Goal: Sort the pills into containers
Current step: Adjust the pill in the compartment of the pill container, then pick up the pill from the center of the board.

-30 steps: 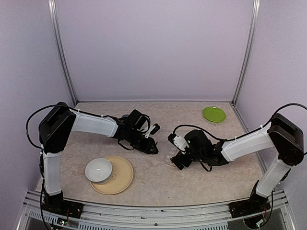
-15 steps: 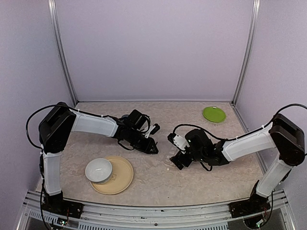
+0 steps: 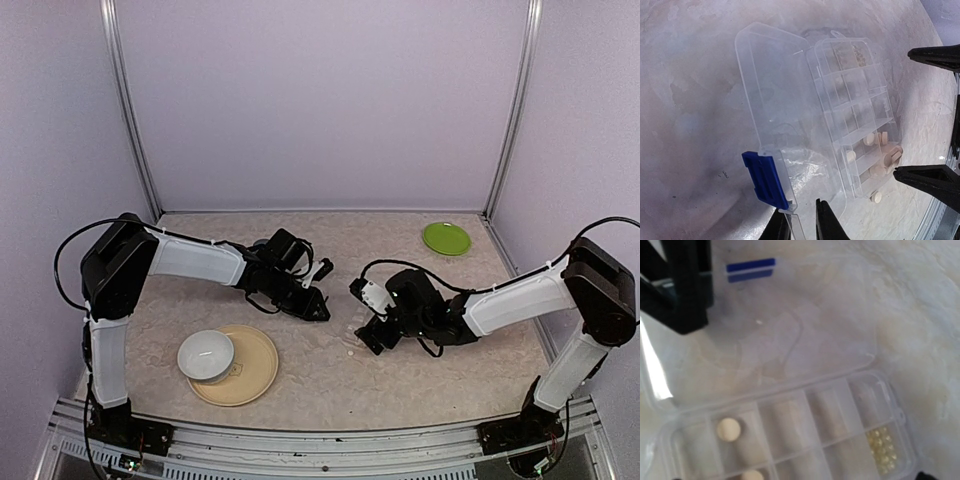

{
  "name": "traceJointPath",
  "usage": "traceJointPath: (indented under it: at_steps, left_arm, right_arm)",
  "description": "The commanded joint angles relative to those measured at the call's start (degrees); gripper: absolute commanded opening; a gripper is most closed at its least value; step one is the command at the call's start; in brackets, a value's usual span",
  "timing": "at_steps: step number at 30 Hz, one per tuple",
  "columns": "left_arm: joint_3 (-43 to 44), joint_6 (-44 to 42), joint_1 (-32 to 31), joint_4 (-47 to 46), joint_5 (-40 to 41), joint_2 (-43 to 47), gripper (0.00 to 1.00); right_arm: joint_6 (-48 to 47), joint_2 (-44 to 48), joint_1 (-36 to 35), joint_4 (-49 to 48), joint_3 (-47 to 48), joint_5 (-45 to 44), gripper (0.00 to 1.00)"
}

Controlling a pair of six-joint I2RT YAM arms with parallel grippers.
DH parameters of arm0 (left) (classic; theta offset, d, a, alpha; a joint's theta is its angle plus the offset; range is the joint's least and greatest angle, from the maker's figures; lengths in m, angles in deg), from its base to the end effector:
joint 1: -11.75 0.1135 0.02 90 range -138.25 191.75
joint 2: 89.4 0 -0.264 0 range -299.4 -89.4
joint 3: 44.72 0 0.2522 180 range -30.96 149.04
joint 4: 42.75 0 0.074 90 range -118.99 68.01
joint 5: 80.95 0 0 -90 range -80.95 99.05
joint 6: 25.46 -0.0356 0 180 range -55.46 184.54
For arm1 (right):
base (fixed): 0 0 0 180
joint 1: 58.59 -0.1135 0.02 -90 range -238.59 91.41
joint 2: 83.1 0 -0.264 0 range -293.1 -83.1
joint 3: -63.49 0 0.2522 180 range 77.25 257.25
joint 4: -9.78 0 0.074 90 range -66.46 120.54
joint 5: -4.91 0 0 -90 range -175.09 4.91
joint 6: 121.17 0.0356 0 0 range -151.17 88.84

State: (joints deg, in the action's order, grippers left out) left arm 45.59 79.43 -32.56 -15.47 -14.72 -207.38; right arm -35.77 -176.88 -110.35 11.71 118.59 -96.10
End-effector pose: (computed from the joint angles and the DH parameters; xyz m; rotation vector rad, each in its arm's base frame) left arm 0.2965 -0.3095 0.1423 0.8487 2.5348 -0.9041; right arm 0.2015 0.2448 0.1484 -0.9837 2.0493 0.2171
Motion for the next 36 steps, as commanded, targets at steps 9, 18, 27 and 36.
traceJointPath:
  at_steps: [9, 18, 27, 36]
  left_arm:
    - [1.32, -1.18, 0.46, 1.49, -0.09, 0.29, 0.17]
    - [1.09, -0.52, 0.46, 1.27, 0.54, 0.39, 0.18]
    - [1.05, 1.10, 0.46, 0.10, 0.98, 0.77, 0.21]
    - [1.38, 2.01, 0.79, -1.06, 0.63, 2.22, 0.43]
  right_arm:
    - [0.35, 1.85, -0.56, 1.86, -0.86, -4.26, 1.00]
    - [-0.57, 2.54, -0.51, 2.97, -1.23, -5.12, 1.00]
    - [-0.12, 7.39, -0.51, 4.94, -0.18, -3.31, 1.00]
    - [0.65, 15.72, -0.60, 7.13, -2.95, 13.14, 0.98]
